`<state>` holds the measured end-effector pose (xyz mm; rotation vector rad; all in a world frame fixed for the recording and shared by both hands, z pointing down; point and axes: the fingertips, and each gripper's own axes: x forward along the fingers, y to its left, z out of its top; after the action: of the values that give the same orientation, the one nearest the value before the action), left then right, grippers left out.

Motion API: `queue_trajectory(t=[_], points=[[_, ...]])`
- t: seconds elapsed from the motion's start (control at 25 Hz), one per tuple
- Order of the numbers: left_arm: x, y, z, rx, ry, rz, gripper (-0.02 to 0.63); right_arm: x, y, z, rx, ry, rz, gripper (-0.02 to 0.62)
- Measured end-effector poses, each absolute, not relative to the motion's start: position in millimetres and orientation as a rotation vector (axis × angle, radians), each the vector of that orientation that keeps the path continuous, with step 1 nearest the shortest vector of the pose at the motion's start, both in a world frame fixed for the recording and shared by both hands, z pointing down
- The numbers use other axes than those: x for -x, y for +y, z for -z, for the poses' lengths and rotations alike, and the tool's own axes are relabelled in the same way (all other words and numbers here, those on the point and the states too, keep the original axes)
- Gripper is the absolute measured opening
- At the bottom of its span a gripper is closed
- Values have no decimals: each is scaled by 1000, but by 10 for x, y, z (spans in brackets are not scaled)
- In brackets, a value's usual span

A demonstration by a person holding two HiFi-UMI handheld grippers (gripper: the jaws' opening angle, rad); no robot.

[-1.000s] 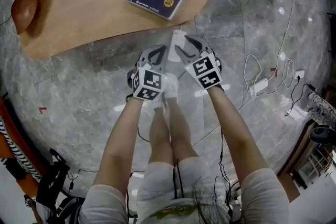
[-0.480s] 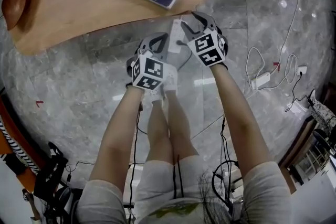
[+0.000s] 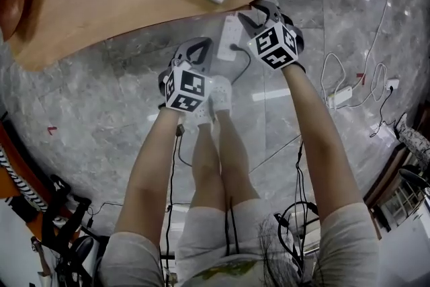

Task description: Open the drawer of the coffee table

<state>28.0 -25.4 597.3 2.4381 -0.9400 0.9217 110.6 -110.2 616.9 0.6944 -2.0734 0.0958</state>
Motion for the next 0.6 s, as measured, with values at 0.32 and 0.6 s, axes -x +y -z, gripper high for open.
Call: queue_trajectory(t=[0.32, 0.6], points=[[-136, -217, -6132, -2406, -941, -964, 9, -1088, -1079, -6192, -550, -2129, -15, 114], [-86, -254, -6037, -2418, -958, -967, 9, -1103, -1050, -6164, -562, -2114, -27, 110]])
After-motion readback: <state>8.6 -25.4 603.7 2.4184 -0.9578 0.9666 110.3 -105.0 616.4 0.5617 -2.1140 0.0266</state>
